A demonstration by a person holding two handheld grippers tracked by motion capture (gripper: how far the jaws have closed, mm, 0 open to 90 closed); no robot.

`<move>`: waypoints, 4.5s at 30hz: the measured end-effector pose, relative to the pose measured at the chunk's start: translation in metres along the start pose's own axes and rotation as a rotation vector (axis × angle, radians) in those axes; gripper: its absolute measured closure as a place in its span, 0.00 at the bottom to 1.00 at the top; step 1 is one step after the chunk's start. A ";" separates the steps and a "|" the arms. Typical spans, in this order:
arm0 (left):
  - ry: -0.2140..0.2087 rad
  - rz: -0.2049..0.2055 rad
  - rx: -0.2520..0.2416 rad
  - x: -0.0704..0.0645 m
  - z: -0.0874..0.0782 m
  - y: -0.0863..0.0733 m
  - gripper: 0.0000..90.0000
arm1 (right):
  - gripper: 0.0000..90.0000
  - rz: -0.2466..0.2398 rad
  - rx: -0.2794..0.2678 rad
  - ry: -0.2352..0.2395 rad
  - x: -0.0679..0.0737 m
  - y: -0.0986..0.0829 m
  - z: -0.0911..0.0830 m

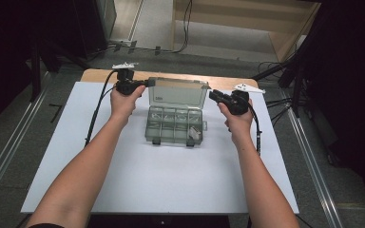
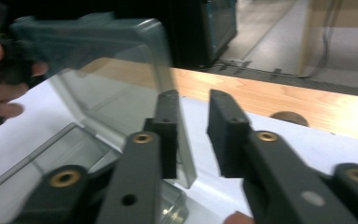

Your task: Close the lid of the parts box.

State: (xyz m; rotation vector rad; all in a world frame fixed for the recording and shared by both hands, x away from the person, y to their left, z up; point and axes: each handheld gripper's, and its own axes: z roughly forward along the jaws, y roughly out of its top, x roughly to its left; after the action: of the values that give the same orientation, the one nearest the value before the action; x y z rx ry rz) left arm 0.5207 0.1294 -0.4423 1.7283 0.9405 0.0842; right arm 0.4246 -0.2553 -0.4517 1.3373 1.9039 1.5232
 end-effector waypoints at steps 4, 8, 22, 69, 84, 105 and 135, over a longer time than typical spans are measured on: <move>-0.008 0.007 -0.005 -0.003 -0.003 0.000 1.00 | 0.96 0.061 0.003 -0.012 -0.003 0.003 0.002; -0.013 0.007 -0.022 -0.007 -0.009 -0.001 0.99 | 0.98 0.079 0.000 -0.006 0.000 0.005 0.006; -0.024 0.023 -0.030 -0.019 -0.020 -0.006 0.99 | 0.98 0.076 -0.008 0.000 0.014 0.011 0.005; -0.048 0.142 -0.015 -0.061 -0.060 -0.051 0.99 | 0.96 -0.023 -0.038 -0.009 0.054 -0.026 -0.028; -0.016 0.164 -0.008 -0.073 -0.068 -0.072 0.99 | 0.97 -0.018 -0.038 0.013 0.065 -0.047 -0.038; 0.011 0.154 0.024 -0.081 -0.071 -0.105 0.99 | 0.97 -0.035 -0.011 0.012 0.080 -0.072 -0.042; 0.047 0.126 0.056 -0.080 -0.066 -0.126 1.00 | 0.98 -0.055 0.042 -0.024 0.087 -0.098 -0.033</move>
State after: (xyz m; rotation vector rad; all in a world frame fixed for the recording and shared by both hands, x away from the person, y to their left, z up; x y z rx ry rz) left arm 0.3653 0.1406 -0.4913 1.8437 0.8746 0.1840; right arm 0.3141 -0.1981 -0.5044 1.3042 1.9519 1.4425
